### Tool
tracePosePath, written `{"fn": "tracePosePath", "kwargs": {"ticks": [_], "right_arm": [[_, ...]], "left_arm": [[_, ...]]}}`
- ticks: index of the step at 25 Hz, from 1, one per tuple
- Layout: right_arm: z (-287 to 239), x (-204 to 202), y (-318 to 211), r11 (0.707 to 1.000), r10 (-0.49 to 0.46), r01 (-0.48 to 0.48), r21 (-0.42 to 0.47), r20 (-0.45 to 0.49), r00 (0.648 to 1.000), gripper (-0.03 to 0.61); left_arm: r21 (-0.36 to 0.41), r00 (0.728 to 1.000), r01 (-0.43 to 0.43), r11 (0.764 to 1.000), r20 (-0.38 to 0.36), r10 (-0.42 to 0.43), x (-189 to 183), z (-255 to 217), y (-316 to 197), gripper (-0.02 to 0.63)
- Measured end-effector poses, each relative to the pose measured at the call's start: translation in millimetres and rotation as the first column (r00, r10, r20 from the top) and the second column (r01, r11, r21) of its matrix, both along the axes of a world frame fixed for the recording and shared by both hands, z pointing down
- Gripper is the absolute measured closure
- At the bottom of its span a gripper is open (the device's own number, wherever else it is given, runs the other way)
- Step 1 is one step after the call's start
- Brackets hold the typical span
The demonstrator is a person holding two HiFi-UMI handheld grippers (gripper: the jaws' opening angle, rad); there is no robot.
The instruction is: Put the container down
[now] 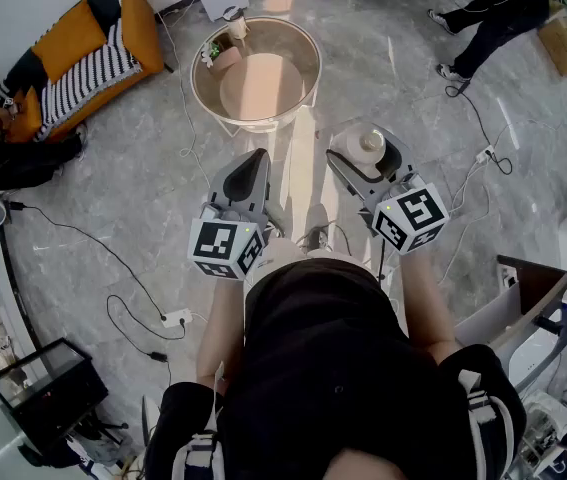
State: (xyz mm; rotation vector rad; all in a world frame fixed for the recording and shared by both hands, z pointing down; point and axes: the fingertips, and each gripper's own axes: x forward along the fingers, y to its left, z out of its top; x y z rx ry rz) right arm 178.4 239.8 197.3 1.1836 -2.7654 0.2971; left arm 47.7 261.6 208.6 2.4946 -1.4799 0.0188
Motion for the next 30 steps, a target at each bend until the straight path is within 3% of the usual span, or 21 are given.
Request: {"fn": "tracePosePath", "kwargs": {"ticks": [30], "right_arm": [[-1.4, 0.3, 8.4, 0.999, -0.036, 0.036, -0.014, 0.033, 0.999, 0.247]], "left_arm": [[-0.021, 1.000, -0.004, 1.000, 0.021, 0.005, 7.1, 6.1, 2.0, 0.594]]}}
